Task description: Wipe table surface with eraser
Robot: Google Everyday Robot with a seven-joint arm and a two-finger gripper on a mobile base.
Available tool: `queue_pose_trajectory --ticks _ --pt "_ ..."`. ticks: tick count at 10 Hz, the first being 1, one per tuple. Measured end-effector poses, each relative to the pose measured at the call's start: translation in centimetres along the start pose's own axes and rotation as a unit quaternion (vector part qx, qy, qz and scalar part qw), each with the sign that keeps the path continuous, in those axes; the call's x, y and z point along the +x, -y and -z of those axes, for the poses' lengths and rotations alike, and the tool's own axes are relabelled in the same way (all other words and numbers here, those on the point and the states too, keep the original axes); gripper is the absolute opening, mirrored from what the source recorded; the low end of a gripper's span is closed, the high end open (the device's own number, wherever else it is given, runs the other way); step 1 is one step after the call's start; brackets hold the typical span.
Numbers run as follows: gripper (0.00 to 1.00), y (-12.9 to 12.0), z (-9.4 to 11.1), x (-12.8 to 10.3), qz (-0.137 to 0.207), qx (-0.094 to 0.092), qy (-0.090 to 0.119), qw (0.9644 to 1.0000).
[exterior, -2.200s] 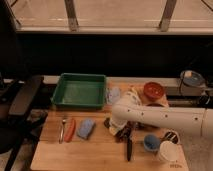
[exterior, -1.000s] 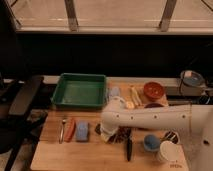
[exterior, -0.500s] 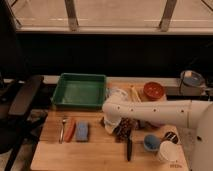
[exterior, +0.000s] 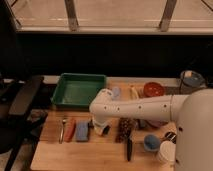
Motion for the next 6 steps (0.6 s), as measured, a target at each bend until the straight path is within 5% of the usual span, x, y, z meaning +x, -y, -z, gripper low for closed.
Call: queue_pose_trajectory --ticks 3,6 --pt "0.00 -1.1 0.4 2.1 -0.008 0.001 -0.003 1.0000" --pt "0.00 0.8 1.4 5.4 -0.048 0.011 -0.006 0.9988"
